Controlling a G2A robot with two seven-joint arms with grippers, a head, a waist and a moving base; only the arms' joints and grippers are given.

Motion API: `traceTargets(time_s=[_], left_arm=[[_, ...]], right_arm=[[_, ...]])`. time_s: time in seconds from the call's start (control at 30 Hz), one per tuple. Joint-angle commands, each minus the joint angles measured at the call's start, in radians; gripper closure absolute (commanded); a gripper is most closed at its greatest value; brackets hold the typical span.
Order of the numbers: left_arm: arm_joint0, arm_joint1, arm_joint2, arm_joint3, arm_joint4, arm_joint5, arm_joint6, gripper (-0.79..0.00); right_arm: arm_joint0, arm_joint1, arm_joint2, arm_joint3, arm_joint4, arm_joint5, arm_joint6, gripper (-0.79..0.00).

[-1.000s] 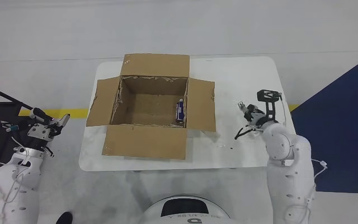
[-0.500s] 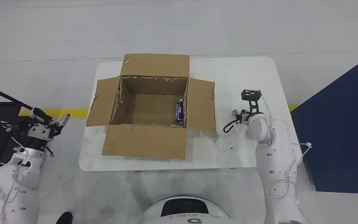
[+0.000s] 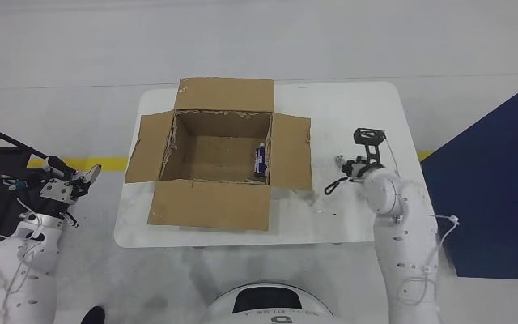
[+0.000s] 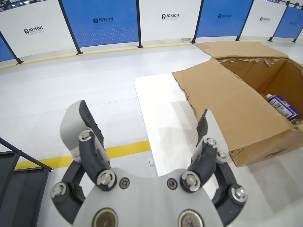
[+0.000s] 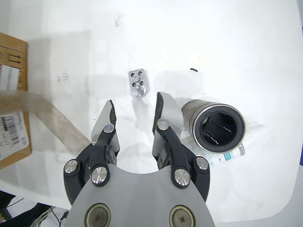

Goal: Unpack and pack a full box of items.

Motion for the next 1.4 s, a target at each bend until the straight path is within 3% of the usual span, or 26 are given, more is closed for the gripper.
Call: traceTargets(time_s=[0.0,0.03,0.13,0.27,0.43,0.6,0.63,0.7,1.2,1.37], left_arm=[[0.000,0.000,0.000,0.000,0.000,0.000,0.000,-0.785],[0.000,0.000,0.000,0.000,0.000,0.000,0.000,-0.785],[0.000,0.000,0.000,0.000,0.000,0.000,0.000,-0.785],[0.000,0.000,0.000,0.000,0.000,0.000,0.000,-0.785],[0.000,0.000,0.000,0.000,0.000,0.000,0.000,-0.785],[0.000,0.000,0.000,0.000,0.000,0.000,0.000,-0.785],[0.000,0.000,0.000,0.000,0.000,0.000,0.000,-0.785],[0.000,0.000,0.000,0.000,0.000,0.000,0.000,-0.785],[0.000,0.000,0.000,0.000,0.000,0.000,0.000,-0.785],[0.000,0.000,0.000,0.000,0.000,0.000,0.000,-0.785]], right_arm=[[-0.037,-0.001,0.002,-0.091,0.046,0.004,-0.034,-0.336],[-0.056,-0.001,-0.001,-0.127,0.070,-0.001,-0.049,-0.376],[-0.102,-0.002,-0.027,-0.241,0.138,-0.035,-0.092,-0.339],[-0.104,0.000,-0.099,-0.333,0.178,-0.093,-0.075,-0.348],[0.009,-0.004,-0.249,-0.341,0.146,-0.064,0.021,-0.323],[0.184,-0.021,-0.414,-0.268,0.120,0.036,0.127,-0.302],[0.220,-0.026,-0.442,-0.250,0.128,0.058,0.142,-0.317],[0.288,-0.036,-0.491,-0.219,0.156,0.104,0.161,-0.785],[0.290,-0.039,-0.505,-0.204,0.187,0.102,0.141,-0.785],[0.368,-0.052,-0.561,-0.118,0.287,0.122,0.184,-0.785]])
